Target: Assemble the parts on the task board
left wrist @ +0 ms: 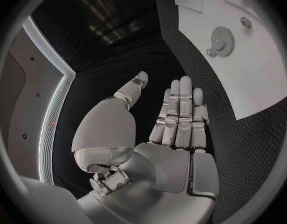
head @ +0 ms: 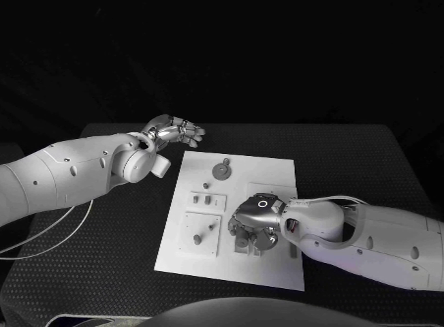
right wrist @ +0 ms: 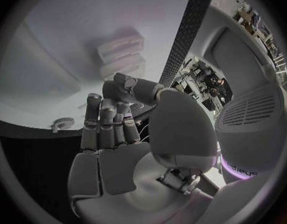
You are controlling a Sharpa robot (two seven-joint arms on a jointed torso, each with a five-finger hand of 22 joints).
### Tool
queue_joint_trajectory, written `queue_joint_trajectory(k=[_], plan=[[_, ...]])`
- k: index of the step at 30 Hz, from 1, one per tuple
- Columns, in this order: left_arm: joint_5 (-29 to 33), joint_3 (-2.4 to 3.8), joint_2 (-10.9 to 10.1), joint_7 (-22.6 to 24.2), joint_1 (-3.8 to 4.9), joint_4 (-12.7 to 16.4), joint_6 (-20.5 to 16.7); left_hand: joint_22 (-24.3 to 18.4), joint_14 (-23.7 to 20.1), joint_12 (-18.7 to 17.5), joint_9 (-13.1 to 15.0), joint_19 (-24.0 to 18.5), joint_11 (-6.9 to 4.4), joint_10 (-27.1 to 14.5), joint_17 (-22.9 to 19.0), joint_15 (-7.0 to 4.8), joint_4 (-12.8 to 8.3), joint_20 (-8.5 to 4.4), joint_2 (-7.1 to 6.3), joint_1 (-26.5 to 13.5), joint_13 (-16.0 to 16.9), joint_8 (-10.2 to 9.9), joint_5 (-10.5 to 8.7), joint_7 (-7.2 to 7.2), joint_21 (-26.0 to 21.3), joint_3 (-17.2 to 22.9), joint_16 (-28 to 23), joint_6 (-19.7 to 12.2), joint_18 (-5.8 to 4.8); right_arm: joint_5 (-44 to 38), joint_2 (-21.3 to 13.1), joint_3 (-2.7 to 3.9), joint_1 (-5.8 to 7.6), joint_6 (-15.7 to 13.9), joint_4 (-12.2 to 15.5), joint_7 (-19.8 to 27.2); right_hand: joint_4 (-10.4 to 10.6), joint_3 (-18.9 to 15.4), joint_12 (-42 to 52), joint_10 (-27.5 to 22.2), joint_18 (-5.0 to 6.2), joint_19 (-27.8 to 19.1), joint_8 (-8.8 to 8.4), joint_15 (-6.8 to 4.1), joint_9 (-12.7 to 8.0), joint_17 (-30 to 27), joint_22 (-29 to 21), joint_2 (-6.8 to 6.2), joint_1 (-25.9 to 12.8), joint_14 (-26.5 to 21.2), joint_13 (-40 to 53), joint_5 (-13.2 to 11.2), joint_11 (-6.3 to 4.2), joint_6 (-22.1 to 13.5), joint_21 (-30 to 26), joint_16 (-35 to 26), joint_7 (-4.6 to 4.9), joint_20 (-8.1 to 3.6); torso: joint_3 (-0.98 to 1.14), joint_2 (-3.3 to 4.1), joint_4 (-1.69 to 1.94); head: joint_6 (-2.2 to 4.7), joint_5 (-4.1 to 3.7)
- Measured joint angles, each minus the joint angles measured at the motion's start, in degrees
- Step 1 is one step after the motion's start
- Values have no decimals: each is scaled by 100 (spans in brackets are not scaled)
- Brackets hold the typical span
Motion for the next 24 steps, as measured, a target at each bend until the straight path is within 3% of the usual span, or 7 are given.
queue_joint_trajectory(k=[19, 21, 24], plan=[[0, 0, 0, -7, 0, -5, 10, 9, 0, 0, -5, 0, 0, 0, 5, 0, 0, 0, 0, 0, 1, 0, 0, 0, 0, 0, 0, 0, 0, 43, -21, 0, 0, 116, 39, -10, 8, -95, 47, -18, 0, 0, -1, 11, 34, -16, 0, -37, -37, -18, -24, 0, 0, -18, 0, 27, 16, 0, 5, 0, -4, -14, -6], [0, 0, 0, -8, 0, -5, 11, 9, 0, 0, -5, 0, 0, 0, 10, 0, 0, 0, 0, 0, 1, 0, 0, 0, 0, 0, 0, 0, 0, 47, -21, 0, 0, 116, 32, -10, 2, -101, 47, -30, 0, -25, -1, 2, 33, -21, 0, -55, -55, -43, -32, 0, 12, -76, 0, 27, 33, 0, 5, 1, -3, -14, -4], [0, 0, 0, -8, 0, -6, 12, 9, 0, 0, -5, 0, 0, 0, 11, 0, 0, 0, 0, 0, 1, 0, 0, 0, 0, 0, 0, 0, 0, 56, -16, 0, 0, 121, 22, -13, 2, -101, 47, -78, 1, -41, -89, 5, 4, -38, 0, -67, -67, -51, -55, 0, 7, -254, 0, 27, -15, 0, 3, 1, -1, -13, -1]])
